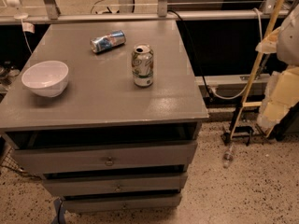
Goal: Place 7up can into white bowl
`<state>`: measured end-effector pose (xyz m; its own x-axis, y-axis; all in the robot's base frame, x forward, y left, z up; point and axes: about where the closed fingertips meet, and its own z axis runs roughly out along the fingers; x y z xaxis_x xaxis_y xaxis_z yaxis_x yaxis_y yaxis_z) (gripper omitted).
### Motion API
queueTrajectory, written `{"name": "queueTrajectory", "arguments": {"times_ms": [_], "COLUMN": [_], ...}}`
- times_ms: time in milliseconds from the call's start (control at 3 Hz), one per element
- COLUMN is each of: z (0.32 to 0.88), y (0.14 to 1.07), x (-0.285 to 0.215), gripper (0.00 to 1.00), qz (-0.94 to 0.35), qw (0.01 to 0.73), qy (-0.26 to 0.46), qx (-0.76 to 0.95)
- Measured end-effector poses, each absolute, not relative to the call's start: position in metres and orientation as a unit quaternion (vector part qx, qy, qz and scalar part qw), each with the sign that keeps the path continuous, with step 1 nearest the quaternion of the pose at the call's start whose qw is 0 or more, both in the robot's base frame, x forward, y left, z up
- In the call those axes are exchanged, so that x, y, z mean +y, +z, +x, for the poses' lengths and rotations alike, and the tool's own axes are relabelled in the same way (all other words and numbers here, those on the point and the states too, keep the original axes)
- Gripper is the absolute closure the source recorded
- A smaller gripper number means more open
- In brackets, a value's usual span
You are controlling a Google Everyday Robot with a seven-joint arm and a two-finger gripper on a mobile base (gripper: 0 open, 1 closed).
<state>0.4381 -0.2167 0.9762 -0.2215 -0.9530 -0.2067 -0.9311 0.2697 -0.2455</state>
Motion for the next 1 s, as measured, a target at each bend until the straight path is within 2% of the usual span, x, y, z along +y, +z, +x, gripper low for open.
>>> {"name": "queueTrajectory", "arguments": {"times_ms": [1000], "z": [0.464], "y": [0.961], "x": [-0.194], "gripper": [0.0], "qz": [-0.609], "qw": [0.174], "qy": [-0.004], "qx": [0.773]}}
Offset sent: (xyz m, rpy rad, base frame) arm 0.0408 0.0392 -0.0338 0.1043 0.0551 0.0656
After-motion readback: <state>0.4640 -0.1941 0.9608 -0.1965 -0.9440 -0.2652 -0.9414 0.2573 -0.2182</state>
